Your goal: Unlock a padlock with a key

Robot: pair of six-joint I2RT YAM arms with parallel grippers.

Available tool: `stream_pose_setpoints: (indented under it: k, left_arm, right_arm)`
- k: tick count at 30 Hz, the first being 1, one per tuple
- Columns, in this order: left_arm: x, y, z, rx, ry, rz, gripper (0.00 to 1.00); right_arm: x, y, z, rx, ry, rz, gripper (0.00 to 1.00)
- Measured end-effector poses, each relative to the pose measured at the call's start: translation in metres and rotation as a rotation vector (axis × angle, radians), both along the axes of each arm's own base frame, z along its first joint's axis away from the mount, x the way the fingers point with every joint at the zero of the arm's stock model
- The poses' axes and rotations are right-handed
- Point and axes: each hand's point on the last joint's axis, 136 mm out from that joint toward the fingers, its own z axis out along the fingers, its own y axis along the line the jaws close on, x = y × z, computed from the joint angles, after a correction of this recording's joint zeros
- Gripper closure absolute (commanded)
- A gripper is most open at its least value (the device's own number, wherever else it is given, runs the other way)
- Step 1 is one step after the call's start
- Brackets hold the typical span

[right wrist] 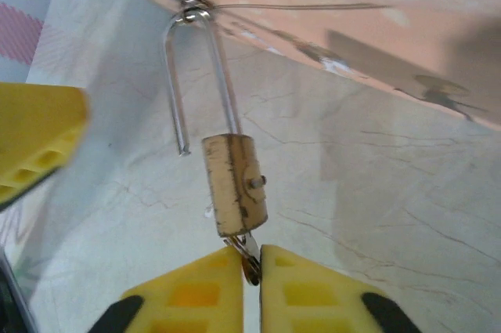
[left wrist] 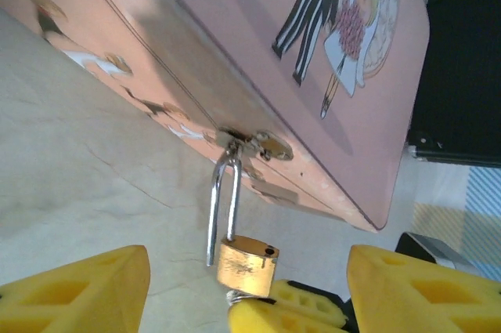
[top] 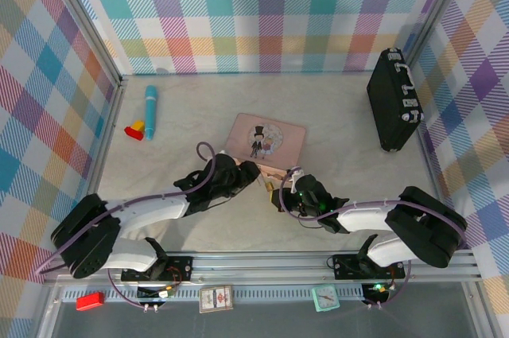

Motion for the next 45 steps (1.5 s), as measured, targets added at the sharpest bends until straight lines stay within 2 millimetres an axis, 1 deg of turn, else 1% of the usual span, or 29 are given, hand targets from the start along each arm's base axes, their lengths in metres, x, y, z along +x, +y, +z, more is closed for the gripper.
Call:
stream_pose_setpoints:
  k: [1, 2, 6, 8, 11, 13, 15, 17, 18, 20, 22, 25, 27, 30, 31, 35, 38, 40, 43, 45]
  left_arm:
    - [0.002, 0.007, 0.007, 0.046, -0.025, -0.004, 0.21]
    - [0.006, 0.012, 0.014, 0.089, -0.050, -0.010, 0.20]
    - [0.027, 0.032, 0.050, 0.273, -0.158, -0.034, 0.10]
    - [0.038, 0.046, 0.065, 0.359, -0.207, -0.040, 0.07]
    - [0.051, 0.068, 0.075, 0.468, -0.229, -0.056, 0.04]
    - [0.062, 0.077, 0.075, 0.532, -0.222, -0.071, 0.04]
    - [0.074, 0.080, 0.070, 0.582, -0.203, -0.091, 0.04]
    - [0.085, 0.078, 0.058, 0.616, -0.174, -0.120, 0.06]
    - [0.088, 0.076, 0.051, 0.624, -0.157, -0.138, 0.06]
    - [0.088, 0.071, 0.035, 0.628, -0.124, -0.184, 0.04]
    - [0.088, 0.066, 0.025, 0.630, -0.107, -0.217, 0.04]
    - [0.094, 0.060, 0.015, 0.641, -0.085, -0.246, 0.04]
    - [0.099, 0.056, 0.010, 0.646, -0.077, -0.257, 0.04]
    - [0.102, 0.051, -0.002, 0.643, -0.055, -0.273, 0.05]
    - [0.102, 0.050, -0.006, 0.640, -0.048, -0.279, 0.06]
    - [0.100, 0.042, -0.012, 0.606, -0.032, -0.294, 0.07]
    - [0.099, 0.031, -0.011, 0.579, -0.046, -0.306, 0.08]
    - [0.098, 0.022, -0.011, 0.558, -0.052, -0.317, 0.10]
    - [0.091, 0.009, -0.015, 0.543, -0.050, -0.340, 0.11]
    - [0.090, 0.004, -0.016, 0.533, -0.049, -0.339, 0.12]
  right_arm:
    - [0.000, -0.002, -0.002, -0.009, 0.006, -0.007, 0.69]
    - [0.000, -0.004, -0.004, -0.019, 0.011, -0.013, 0.64]
    - [0.001, -0.007, -0.008, -0.059, 0.012, -0.009, 0.51]
    - [0.003, -0.007, -0.005, -0.074, -0.004, -0.006, 0.44]
    - [0.006, -0.007, 0.006, -0.082, -0.043, 0.003, 0.37]
    - [0.009, -0.008, 0.013, -0.085, -0.070, 0.005, 0.35]
    - [0.012, -0.009, 0.020, -0.093, -0.090, 0.010, 0.32]
    - [0.018, -0.011, 0.027, -0.105, -0.110, 0.009, 0.28]
    - [0.022, -0.012, 0.030, -0.108, -0.117, 0.003, 0.27]
    - [0.031, -0.017, 0.035, -0.121, -0.128, -0.013, 0.25]
    - [0.037, -0.021, 0.036, -0.133, -0.128, -0.021, 0.21]
    - [0.042, -0.026, 0.036, -0.153, -0.123, -0.022, 0.15]
    - [0.045, -0.028, 0.037, -0.164, -0.119, -0.021, 0.14]
    - [0.052, -0.034, 0.037, -0.181, -0.111, -0.024, 0.13]
    - [0.055, -0.037, 0.037, -0.183, -0.106, -0.027, 0.14]
    - [0.073, -0.049, 0.038, -0.175, -0.082, -0.028, 0.25]
    - [0.086, -0.054, 0.038, -0.156, -0.059, -0.020, 0.27]
    - [0.093, -0.056, 0.039, -0.143, -0.051, -0.016, 0.31]
    - [0.097, -0.057, 0.041, -0.120, -0.045, -0.004, 0.33]
    - [0.096, -0.051, 0.046, -0.091, -0.052, 0.014, 0.35]
